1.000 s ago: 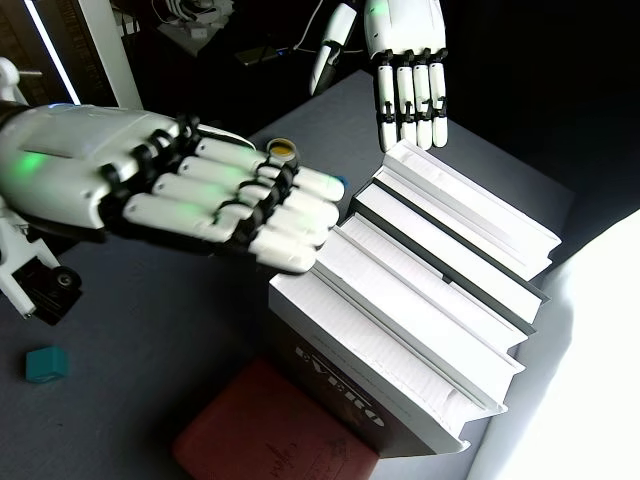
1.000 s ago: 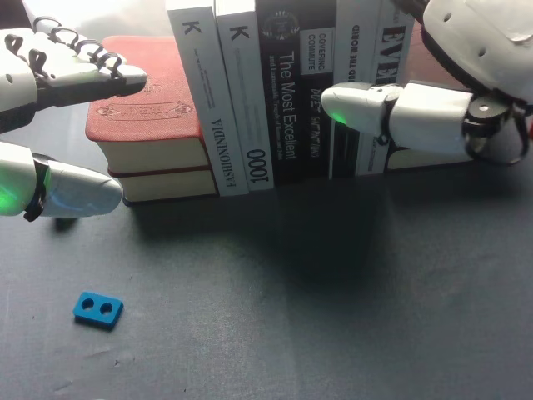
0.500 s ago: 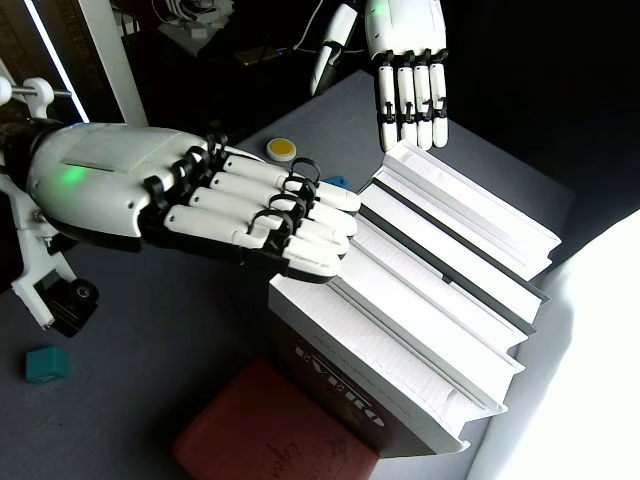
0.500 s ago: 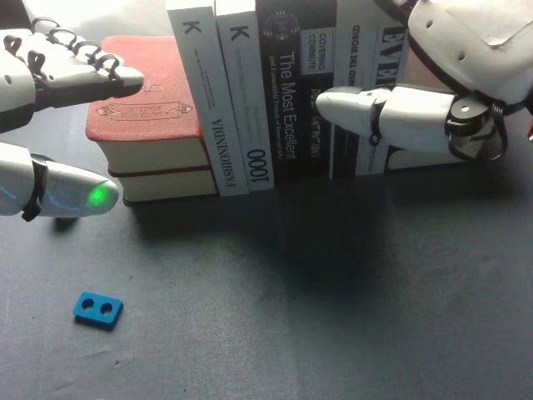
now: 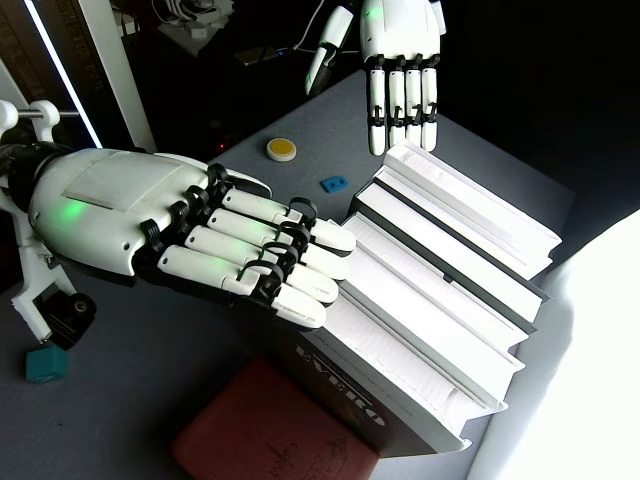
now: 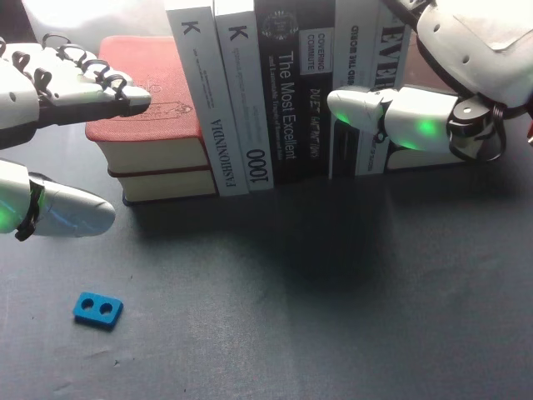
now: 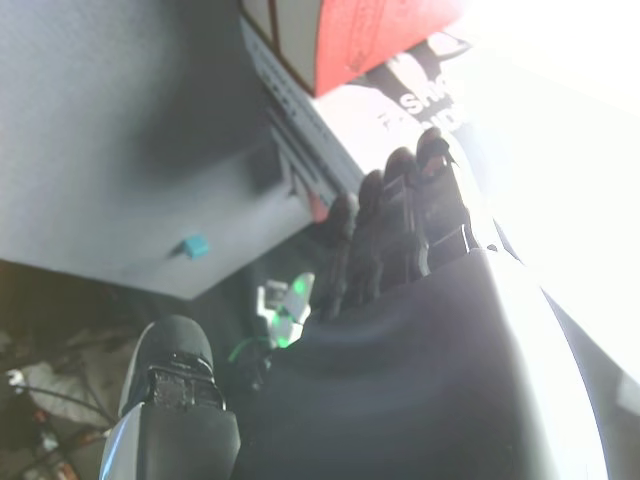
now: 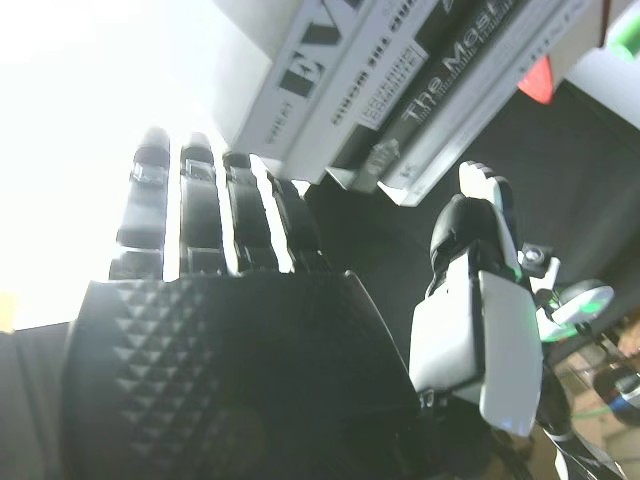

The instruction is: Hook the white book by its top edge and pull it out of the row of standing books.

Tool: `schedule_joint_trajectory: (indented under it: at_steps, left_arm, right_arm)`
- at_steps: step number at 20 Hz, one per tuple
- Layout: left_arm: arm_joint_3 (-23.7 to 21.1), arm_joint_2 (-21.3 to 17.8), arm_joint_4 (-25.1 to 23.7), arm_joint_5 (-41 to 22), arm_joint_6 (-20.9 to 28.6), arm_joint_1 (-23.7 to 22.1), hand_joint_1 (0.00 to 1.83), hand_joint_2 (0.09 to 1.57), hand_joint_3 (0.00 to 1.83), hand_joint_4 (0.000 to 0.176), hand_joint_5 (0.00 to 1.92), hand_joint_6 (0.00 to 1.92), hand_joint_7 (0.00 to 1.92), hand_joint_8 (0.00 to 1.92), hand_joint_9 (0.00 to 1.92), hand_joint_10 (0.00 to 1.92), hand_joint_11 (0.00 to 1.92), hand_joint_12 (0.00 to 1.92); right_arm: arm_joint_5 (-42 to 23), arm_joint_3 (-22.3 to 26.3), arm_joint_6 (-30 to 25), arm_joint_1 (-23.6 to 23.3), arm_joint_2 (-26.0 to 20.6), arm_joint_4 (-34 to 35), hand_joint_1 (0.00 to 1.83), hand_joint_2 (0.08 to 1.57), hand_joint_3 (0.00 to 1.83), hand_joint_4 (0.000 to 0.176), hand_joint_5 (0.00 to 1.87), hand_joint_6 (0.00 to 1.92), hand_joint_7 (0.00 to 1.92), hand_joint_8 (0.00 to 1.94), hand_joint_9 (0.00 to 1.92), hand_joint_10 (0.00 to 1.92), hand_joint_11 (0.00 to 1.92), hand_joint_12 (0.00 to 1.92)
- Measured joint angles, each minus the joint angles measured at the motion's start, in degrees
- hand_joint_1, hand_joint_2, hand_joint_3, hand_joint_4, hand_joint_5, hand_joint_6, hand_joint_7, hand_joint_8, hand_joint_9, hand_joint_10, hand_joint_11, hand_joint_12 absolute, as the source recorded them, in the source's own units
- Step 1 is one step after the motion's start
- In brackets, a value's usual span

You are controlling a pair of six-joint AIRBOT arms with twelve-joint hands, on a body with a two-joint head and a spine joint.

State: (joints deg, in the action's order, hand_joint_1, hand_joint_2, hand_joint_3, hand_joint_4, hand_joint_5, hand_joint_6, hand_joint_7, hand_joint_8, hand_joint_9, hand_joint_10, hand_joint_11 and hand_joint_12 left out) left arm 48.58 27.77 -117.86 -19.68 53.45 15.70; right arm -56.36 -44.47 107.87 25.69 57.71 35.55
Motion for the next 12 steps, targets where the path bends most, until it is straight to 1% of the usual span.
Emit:
schedule_joint_trajectory:
  at_steps: [6, 9, 12]
  left_arm:
    - [0.81, 0.02, -0.26, -0.17, 0.13, 0.00, 0.00, 1.15, 0.00, 0.000, 0.01, 0.00, 0.00, 0.00, 0.00, 0.00, 0.00, 0.00]
    - [0.81, 0.31, -2.97, -0.09, 2.91, 0.00, 0.00, 1.17, 0.00, 0.000, 0.00, 0.00, 0.00, 0.00, 0.00, 0.00, 0.00, 0.00]
    - [0.81, 0.31, -3.28, 0.35, 3.26, 0.00, 0.00, 1.16, 0.00, 0.000, 0.00, 0.00, 0.00, 0.00, 0.00, 0.00, 0.00, 0.00]
  right_arm:
    - [0.02, 5.38, 5.09, 1.01, -3.08, -0.42, 0.00, 1.08, 0.00, 0.000, 0.08, 0.00, 0.09, 0.00, 0.08, 0.00, 0.00, 0.27]
    - [-0.22, 7.74, 7.41, 2.19, -4.81, -0.81, 0.00, 1.09, 0.00, 0.000, 0.08, 0.00, 0.09, 0.00, 0.08, 0.00, 0.00, 0.30]
    - [0.13, 11.17, 10.82, 2.82, -7.19, -0.81, 0.01, 1.09, 0.00, 0.000, 0.10, 0.00, 0.11, 0.00, 0.10, 0.00, 0.00, 0.32]
